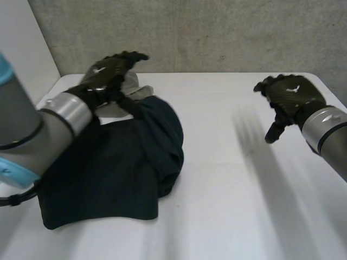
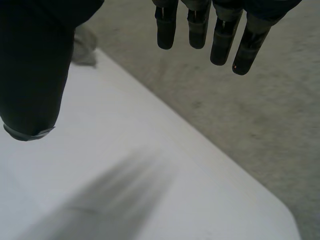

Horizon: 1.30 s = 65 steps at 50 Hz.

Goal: Fold the laundry.

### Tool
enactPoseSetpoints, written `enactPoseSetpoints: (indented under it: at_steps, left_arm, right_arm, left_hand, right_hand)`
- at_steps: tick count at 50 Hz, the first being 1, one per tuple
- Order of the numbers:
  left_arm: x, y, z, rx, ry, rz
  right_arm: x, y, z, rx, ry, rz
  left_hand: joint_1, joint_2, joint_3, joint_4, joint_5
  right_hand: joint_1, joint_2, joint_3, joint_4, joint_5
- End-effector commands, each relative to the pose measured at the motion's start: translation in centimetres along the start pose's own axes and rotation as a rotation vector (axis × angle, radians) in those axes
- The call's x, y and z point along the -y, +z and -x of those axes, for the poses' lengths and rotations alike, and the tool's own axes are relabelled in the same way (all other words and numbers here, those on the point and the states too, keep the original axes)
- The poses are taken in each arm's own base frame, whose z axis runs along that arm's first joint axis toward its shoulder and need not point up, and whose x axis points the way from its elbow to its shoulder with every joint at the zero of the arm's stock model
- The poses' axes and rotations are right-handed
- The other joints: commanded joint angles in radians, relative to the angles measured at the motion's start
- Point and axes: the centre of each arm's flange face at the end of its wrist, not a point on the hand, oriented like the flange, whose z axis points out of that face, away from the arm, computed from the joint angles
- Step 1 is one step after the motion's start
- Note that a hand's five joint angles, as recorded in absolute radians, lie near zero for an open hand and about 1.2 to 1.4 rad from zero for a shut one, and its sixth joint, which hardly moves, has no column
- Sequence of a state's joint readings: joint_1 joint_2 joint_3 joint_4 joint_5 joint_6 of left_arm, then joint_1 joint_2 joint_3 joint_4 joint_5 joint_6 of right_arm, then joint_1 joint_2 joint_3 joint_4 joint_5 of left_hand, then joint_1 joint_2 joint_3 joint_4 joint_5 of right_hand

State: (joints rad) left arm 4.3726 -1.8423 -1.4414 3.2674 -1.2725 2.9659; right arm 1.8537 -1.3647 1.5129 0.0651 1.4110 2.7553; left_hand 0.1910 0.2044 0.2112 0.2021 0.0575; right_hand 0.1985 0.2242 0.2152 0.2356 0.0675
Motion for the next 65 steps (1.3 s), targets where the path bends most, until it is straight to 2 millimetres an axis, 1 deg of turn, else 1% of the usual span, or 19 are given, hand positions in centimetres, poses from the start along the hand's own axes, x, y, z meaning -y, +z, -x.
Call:
enactPoseSetpoints:
  at_steps: [1,5,11,16,23,29,35,37,39,43,46,49,52,54,55,56,57,60,65]
  left_arm:
    - [-0.1,-3.3,3.6,0.129,0.030,0.055]
    - [-0.1,-4.6,3.6,0.125,0.061,0.061]
    - [-0.4,-5.5,4.2,0.115,0.072,0.073]
    - [-0.4,-5.5,4.5,0.117,0.068,0.077]
    - [-0.4,-5.6,4.5,0.118,0.067,0.077]
    - [0.2,-5.7,4.8,0.132,0.074,0.058]
    - [0.8,-5.8,5.4,0.151,0.073,0.037]
    - [0.8,-5.8,5.5,0.153,0.072,0.035]
    - [0.8,-5.8,5.4,0.151,0.071,0.035]
    - [0.9,-5.9,5.2,0.144,0.073,0.032]
    - [1.0,-6.0,5.1,0.144,0.078,0.027]
    - [1.1,-6.0,5.2,0.146,0.079,0.024]
    - [1.2,-6.0,5.3,0.149,0.079,0.022]
    - [1.1,-5.9,5.2,0.145,0.079,0.024]
    - [1.1,-5.9,5.1,0.142,0.079,0.024]
    - [1.0,-5.9,5.0,0.141,0.078,0.026]
    - [0.9,-5.9,5.0,0.139,0.077,0.029]
    - [0.5,-5.8,4.9,0.137,0.070,0.044]
    - [-1.0,-6.0,3.8,0.103,0.063,0.090]
  right_arm:
    - [0.7,-1.2,3.3,0.120,-0.047,-0.008]
    - [1.1,-1.6,4.2,0.148,-0.052,-0.025]
    - [2.8,-2.6,7.4,0.232,-0.072,-0.090]
    - [3.0,-1.6,10.3,0.295,-0.001,-0.129]
    - [1.4,1.6,13.6,0.362,0.218,-0.070]
    - [0.8,1.7,17.3,0.438,0.173,-0.085]
    - [-1.5,3.9,19.1,0.434,0.068,-0.073]
    - [-2.3,5.1,19.1,0.374,0.005,-0.063]
    - [-2.4,5.7,18.6,0.310,-0.039,-0.057]
    - [-0.7,6.2,15.8,0.148,-0.106,-0.086]
    - [1.3,7.2,10.8,0.038,-0.149,-0.132]
    - [1.3,8.5,5.0,-0.087,-0.227,-0.108]
    - [0.8,9.2,1.6,-0.154,-0.328,-0.081]
    - [0.1,9.6,0.8,-0.162,-0.376,-0.061]
    - [-0.2,9.7,0.5,-0.163,-0.394,-0.053]
    - [-0.8,10.1,0.2,-0.154,-0.420,-0.039]
    - [-1.1,10.2,0.2,-0.150,-0.426,-0.036]
    - [-1.7,10.4,-0.2,-0.156,-0.426,-0.017]
    - [-0.8,9.7,-0.6,-0.175,-0.373,-0.025]
  left_hand:
    - [-0.017,-0.030,-0.037,-0.028,-0.058]
    - [-0.017,-0.030,-0.037,-0.028,-0.058]
    - [-0.017,-0.030,-0.037,-0.028,-0.058]
    - [-0.017,-0.030,-0.037,-0.028,-0.058]
    - [-0.017,-0.030,-0.037,-0.028,-0.058]
    - [-0.017,-0.030,-0.037,-0.028,-0.058]
    - [-0.017,-0.030,-0.037,-0.028,-0.058]
    - [-0.017,-0.030,-0.037,-0.028,-0.058]
    - [-0.017,-0.030,-0.037,-0.028,-0.058]
    - [-0.017,-0.030,-0.037,-0.028,-0.058]
    - [-0.017,-0.030,-0.037,-0.028,-0.058]
    - [-0.017,-0.030,-0.037,-0.028,-0.058]
    - [-0.017,-0.030,-0.037,-0.028,-0.058]
    - [-0.017,-0.030,-0.037,-0.028,-0.058]
    - [-0.017,-0.030,-0.037,-0.028,-0.058]
    - [-0.017,-0.030,-0.037,-0.028,-0.058]
    - [-0.017,-0.030,-0.037,-0.028,-0.058]
    - [-0.017,-0.030,-0.037,-0.028,-0.058]
    - [-0.017,-0.030,-0.037,-0.028,-0.058]
  right_hand:
    - [-0.024,-0.050,-0.041,-0.061,-0.068]
    - [-0.024,-0.050,-0.041,-0.061,-0.068]
    - [-0.024,-0.050,-0.041,-0.061,-0.068]
    - [-0.024,-0.050,-0.041,-0.061,-0.068]
    - [-0.024,-0.050,-0.041,-0.061,-0.068]
    - [-0.024,-0.050,-0.041,-0.061,-0.068]
    - [-0.024,-0.050,-0.041,-0.061,-0.068]
    - [0.517,0.492,0.501,0.480,0.474]
    - [1.194,1.169,1.178,1.157,1.151]
    - [1.198,1.172,1.181,1.161,1.154]
    - [1.198,1.172,1.181,1.161,1.154]
    - [1.198,1.172,1.181,1.161,1.154]
    - [1.198,1.172,1.181,1.161,1.154]
    - [1.198,1.172,1.181,1.161,1.154]
    - [0.960,0.935,0.944,0.923,0.917]
    - [0.298,0.273,0.282,0.261,0.255]
    - [0.062,0.036,0.045,0.025,0.019]
    - [-0.024,-0.050,-0.041,-0.061,-0.068]
    - [-0.024,-0.050,-0.041,-0.061,-0.068]
